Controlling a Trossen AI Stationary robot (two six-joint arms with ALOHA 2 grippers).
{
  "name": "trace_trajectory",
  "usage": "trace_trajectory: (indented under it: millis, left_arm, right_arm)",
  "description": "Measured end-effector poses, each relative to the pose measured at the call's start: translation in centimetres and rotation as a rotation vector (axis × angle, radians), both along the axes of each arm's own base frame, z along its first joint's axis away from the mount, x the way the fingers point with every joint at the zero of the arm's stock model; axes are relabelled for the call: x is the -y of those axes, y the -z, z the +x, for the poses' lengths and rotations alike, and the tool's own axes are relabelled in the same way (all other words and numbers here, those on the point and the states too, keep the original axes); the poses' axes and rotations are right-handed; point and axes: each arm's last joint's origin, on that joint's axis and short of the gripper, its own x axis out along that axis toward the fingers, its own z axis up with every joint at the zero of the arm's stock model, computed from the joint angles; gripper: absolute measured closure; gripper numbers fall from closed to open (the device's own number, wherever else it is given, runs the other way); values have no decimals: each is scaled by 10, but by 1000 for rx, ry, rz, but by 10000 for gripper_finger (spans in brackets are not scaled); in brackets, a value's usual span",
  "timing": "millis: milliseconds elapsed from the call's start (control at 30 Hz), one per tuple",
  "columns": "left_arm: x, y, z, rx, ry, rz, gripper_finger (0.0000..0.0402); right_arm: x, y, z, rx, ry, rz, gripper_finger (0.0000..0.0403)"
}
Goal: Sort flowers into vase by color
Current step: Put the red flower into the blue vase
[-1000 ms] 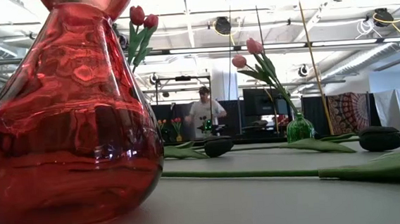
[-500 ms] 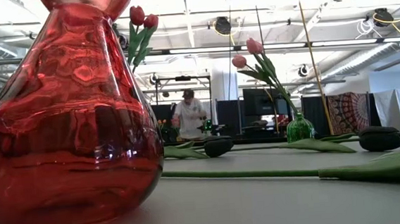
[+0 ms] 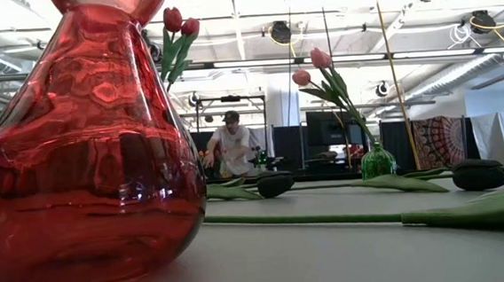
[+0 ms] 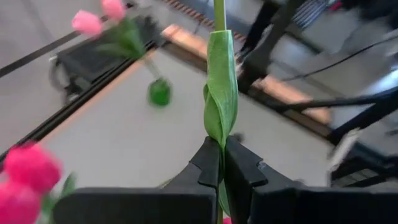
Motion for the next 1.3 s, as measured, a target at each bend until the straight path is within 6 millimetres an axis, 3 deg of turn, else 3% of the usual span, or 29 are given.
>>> trace_trajectory:
  millis: [433,733,1300]
  left_arm:
    - [-38,-25,9,267,128,-5,391]
    - [-51,-32,8,359,217,-148,391]
    - [-76,-33,1,371,249,-241,391]
  right_arm:
    - [2,-32,44,-77,20,-158,234]
    - [3,-45,62,-216,27,-256,234]
    - [-33,-49,64,-366,197,-481,234]
